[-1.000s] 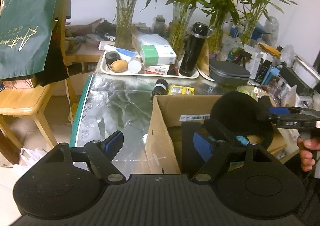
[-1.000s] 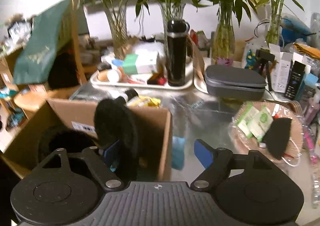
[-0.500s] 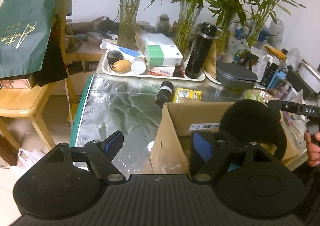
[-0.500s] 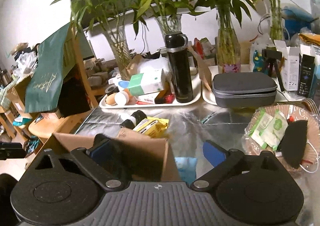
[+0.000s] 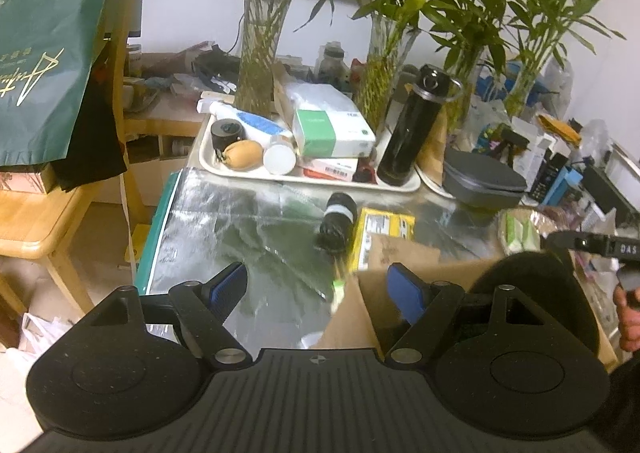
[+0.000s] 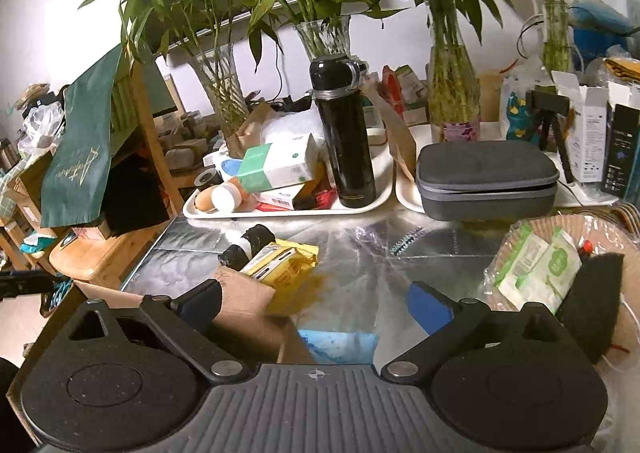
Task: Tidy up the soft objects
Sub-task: 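Move both tools away from the box back toward the table items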
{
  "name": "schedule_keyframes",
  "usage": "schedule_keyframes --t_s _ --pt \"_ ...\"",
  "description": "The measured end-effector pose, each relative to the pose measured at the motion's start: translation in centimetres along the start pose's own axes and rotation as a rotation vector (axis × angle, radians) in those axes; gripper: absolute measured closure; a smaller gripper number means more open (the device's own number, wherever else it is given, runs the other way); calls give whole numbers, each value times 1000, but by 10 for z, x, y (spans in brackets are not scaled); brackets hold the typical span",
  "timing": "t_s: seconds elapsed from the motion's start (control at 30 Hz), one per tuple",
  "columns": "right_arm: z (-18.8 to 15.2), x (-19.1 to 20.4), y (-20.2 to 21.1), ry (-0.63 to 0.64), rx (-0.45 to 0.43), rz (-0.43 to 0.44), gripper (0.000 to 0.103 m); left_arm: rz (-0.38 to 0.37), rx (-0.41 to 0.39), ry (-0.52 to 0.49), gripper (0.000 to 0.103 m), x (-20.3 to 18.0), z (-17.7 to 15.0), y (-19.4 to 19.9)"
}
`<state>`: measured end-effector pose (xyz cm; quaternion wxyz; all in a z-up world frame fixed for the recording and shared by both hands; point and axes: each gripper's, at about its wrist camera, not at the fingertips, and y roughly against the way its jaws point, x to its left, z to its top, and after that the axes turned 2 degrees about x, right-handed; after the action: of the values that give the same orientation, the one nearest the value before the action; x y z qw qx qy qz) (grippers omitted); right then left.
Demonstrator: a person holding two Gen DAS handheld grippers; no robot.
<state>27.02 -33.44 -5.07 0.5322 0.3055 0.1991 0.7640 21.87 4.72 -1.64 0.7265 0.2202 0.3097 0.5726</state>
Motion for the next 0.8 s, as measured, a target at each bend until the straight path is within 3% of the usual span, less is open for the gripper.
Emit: schedule_keyframes --t_s 0.3,0.7,0.8 --pt "10 -16 -29 4 36 20 4 13 -31 21 26 12 18 -37" --pt "19 -37 -73 69 105 64 5 21 -1 78 26 33 23 -82" --pt "22 -40 -91 78 145 100 11 22 15 77 26 34 21 -86"
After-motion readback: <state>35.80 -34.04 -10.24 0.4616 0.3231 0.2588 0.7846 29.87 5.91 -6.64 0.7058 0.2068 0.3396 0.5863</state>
